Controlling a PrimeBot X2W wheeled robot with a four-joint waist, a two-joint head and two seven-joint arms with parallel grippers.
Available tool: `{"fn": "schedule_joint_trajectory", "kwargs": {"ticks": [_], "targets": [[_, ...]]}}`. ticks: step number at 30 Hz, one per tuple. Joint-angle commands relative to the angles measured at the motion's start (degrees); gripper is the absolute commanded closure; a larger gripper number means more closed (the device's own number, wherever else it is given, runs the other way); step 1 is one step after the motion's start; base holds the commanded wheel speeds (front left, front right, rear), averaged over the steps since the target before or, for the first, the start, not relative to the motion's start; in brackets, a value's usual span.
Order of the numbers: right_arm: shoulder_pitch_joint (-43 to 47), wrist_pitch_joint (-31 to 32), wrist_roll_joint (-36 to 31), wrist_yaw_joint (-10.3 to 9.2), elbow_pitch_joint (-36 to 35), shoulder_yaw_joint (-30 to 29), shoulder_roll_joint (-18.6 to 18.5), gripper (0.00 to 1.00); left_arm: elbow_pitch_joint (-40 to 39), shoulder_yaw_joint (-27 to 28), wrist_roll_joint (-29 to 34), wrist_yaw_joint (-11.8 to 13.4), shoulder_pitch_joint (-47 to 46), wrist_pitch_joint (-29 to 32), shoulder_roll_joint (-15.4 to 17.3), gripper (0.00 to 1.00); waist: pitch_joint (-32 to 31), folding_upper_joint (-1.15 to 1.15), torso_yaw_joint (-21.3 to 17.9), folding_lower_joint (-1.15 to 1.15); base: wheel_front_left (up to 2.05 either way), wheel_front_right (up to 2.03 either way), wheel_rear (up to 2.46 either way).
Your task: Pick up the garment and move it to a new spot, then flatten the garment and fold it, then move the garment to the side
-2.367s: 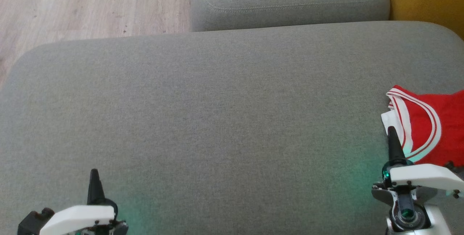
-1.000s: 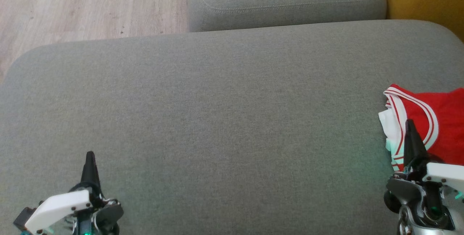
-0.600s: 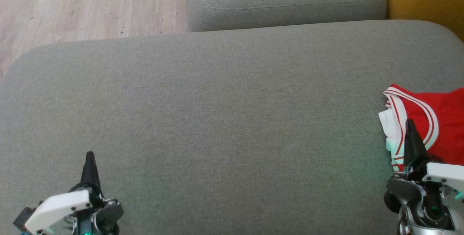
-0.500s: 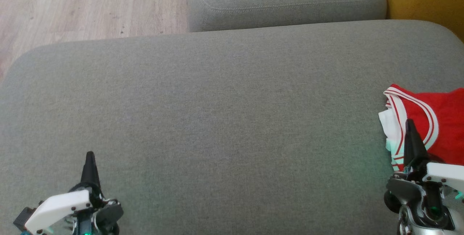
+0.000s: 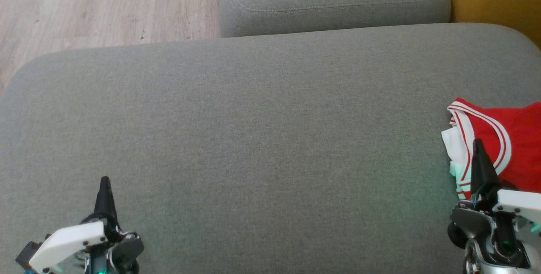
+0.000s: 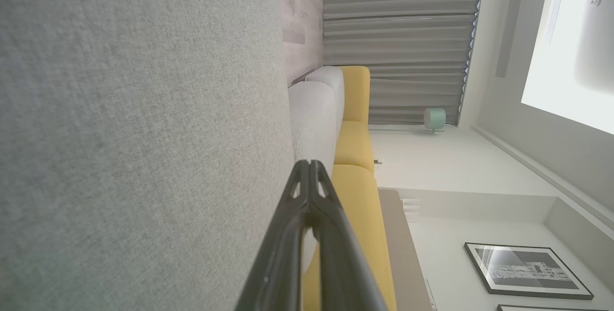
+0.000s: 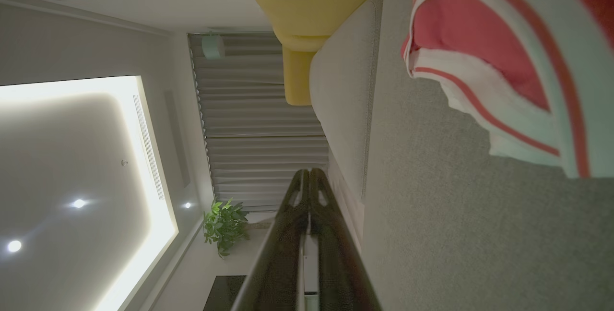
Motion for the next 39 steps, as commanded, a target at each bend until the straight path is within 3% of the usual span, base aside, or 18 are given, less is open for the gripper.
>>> {"fn": "schedule_joint_trajectory", "kwargs": {"ticks": [1, 39], "targets": [[-1.06, 0.39, 0.41, -0.04, -2.33, 1.17, -0.29, 1.00, -2.07, 2.30, -0.31, -0.37, -2.76, 0.19, 0.44, 1.00, 0.00, 0.00, 0.00, 0.00, 0.00, 0.00, 0.00], [-1.06, 0.39, 0.41, -0.04, -2.33, 1.17, -0.29, 1.00, -2.08, 2.30, -0.31, -0.37, -2.76, 0.18, 0.44, 1.00, 0.00, 0.00, 0.00, 0.00, 0.00, 0.00, 0.00]]}}
